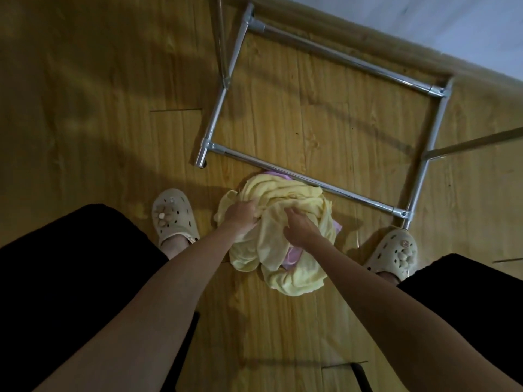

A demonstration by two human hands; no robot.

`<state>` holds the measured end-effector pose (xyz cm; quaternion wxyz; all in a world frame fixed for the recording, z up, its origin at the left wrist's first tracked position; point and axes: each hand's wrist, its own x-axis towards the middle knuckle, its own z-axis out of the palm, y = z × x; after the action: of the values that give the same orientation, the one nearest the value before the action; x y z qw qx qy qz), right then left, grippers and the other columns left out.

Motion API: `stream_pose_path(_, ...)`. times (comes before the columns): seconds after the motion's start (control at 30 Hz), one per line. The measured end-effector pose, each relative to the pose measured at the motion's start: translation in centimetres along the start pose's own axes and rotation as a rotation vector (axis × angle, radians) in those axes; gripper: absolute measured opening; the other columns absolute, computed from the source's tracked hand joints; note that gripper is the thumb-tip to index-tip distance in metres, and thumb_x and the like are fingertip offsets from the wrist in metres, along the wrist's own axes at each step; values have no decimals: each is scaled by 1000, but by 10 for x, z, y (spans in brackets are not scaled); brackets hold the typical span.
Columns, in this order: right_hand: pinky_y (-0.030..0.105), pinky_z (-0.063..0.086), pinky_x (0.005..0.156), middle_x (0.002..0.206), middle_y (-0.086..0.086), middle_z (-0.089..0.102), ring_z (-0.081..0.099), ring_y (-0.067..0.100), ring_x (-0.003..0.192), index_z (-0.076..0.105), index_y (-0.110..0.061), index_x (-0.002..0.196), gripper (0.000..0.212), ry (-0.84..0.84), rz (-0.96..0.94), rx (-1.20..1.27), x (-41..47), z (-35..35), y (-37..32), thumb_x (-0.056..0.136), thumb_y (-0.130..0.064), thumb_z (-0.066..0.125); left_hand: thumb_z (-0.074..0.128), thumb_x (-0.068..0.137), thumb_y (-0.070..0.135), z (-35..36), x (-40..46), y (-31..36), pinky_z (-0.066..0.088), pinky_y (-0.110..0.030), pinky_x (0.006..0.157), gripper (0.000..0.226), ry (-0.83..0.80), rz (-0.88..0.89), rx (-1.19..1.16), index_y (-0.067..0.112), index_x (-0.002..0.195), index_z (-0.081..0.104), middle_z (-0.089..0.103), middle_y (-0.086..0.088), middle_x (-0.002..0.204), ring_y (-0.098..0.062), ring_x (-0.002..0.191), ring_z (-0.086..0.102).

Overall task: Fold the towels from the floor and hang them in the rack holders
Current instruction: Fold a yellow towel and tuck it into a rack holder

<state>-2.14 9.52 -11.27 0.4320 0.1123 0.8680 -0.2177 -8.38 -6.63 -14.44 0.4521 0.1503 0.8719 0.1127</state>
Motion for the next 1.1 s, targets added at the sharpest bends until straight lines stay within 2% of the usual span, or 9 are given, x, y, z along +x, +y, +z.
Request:
stream_pose_path(0.13, 36, 36, 105, 156, 18, 19, 36, 33, 136, 21, -8, 148, 63, 8, -8, -7, -4, -2, -2, 92, -13, 49, 48, 96, 31, -7, -4, 0, 40, -33, 64, 23, -66, -6, -140, 9, 93, 53, 62, -15, 99, -29, 88, 59)
stream_pose_path(0.23, 37, 37, 104, 154, 18, 22, 39, 34, 133, 22, -8, 147, 62, 36, -21, -1, -12, -9, -5, 91, -11, 49, 54, 92, 31, -22, -10, 6, 36, -29, 61, 24, -105, 42, -223, 7, 92, 62, 64, -17, 97, -30, 90, 61)
stream_pose_path(0.4, 41, 43, 100, 150, 16, 30, 44, 35, 129, 22, -15, 150, 69, 98, -61, 1, -30, -32, -11, 88, -7, 51, 57, 90, 35, -45, -28, 32, 36, -29, 57, 33, -150, 134, -194, 20, 60, 54, 53, 1, 62, -21, 67, 55)
stream_pose_path(0.5, 37, 42, 100, 143, 16, 39, 45, 31, 127, 30, -17, 147, 66, 120, -111, 7, -46, -47, -12, 87, -7, 53, 59, 90, 39, -57, -47, 54, 43, -32, 66, 31, -163, 187, -162, 15, 71, 64, 59, 0, 70, -20, 73, 58)
stream_pose_path(0.6, 34, 39, 100, 138, 14, 45, 45, 29, 127, 43, -14, 140, 57, 127, -114, 35, -67, -61, -9, 85, -10, 58, 60, 90, 41, -78, -72, 75, 37, -30, 62, 35, -104, 269, -205, 12, 72, 65, 54, 1, 68, -12, 67, 50)
stream_pose_path(0.67, 32, 36, 102, 137, 16, 46, 44, 28, 128, 47, -7, 136, 52, 146, -103, 50, -86, -69, -5, 86, -12, 62, 57, 93, 32, -93, -92, 87, 35, -31, 63, 35, -37, 312, -247, 4, 74, 64, 53, -3, 69, -15, 67, 49)
stream_pose_path(0.77, 31, 33, 99, 131, 19, 53, 48, 31, 124, 54, 0, 127, 43, 255, -132, 113, -123, -82, -2, 89, -16, 63, 55, 93, 24, -113, -129, 103, 38, -32, 65, 30, 47, 348, -310, -1, 84, 68, 60, -6, 73, -17, 68, 54)
stream_pose_path(0.9, 32, 39, 87, 120, 19, 61, 56, 34, 112, 60, 0, 117, 34, 416, -184, 214, -180, -109, -5, 88, -17, 63, 57, 94, 24, -138, -184, 124, 43, -33, 69, 25, 166, 405, -342, 3, 96, 72, 68, -6, 85, -17, 80, 61)
stream_pose_path(1.1, 35, 44, 80, 101, 12, 65, 59, 28, 95, 60, -6, 103, 22, 558, -279, 369, -270, -143, -15, 90, -23, 61, 54, 96, 26, -178, -275, 161, 43, -17, 73, 27, 367, 523, -454, 7, 109, 69, 66, 1, 93, -5, 83, 58)
